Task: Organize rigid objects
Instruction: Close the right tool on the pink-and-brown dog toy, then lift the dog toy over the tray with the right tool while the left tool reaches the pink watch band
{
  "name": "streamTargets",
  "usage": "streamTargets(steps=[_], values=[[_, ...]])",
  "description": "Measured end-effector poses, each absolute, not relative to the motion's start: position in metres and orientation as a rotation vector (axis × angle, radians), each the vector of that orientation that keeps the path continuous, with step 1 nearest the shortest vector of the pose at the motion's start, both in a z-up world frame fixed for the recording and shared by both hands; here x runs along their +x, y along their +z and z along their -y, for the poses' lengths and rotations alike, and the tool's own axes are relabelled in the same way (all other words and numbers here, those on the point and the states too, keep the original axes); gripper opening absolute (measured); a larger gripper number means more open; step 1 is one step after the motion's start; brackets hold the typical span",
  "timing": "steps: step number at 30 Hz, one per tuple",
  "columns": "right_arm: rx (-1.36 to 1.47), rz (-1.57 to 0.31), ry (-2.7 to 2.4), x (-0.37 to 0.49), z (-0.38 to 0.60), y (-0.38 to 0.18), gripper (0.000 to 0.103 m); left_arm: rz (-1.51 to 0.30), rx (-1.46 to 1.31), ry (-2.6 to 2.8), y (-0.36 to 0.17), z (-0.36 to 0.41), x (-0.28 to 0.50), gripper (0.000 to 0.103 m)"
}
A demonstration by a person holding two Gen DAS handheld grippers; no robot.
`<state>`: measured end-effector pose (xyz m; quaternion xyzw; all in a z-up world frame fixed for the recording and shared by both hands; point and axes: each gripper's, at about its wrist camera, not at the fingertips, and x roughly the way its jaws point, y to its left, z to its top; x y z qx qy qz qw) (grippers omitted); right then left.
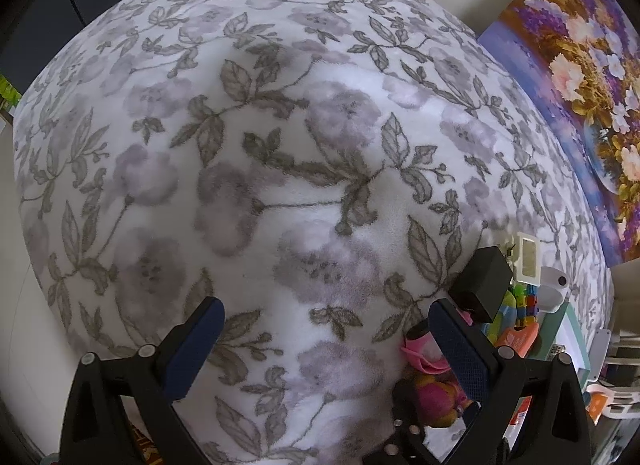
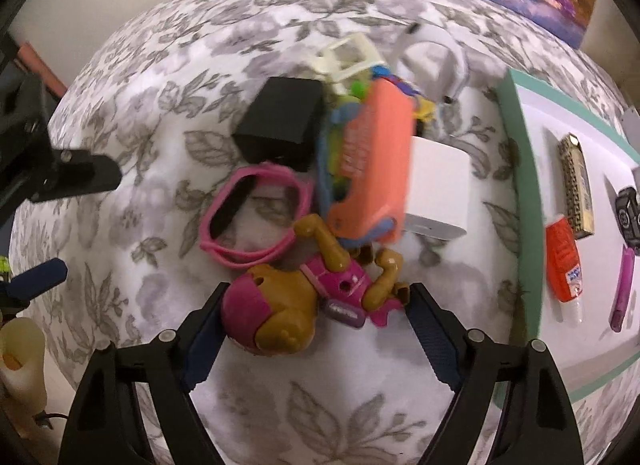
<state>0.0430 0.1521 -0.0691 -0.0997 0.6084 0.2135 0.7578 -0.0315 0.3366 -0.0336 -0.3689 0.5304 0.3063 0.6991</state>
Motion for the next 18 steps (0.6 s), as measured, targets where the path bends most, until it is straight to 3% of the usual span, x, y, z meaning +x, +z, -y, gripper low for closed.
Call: streamTargets(steps=[18], values=[[-0.019,-1.277,0.463,0.060,-0.087,-0.023,0.086,-1.222,-0.762,0.609,-0.037,-0.318,-0.014,0.103]])
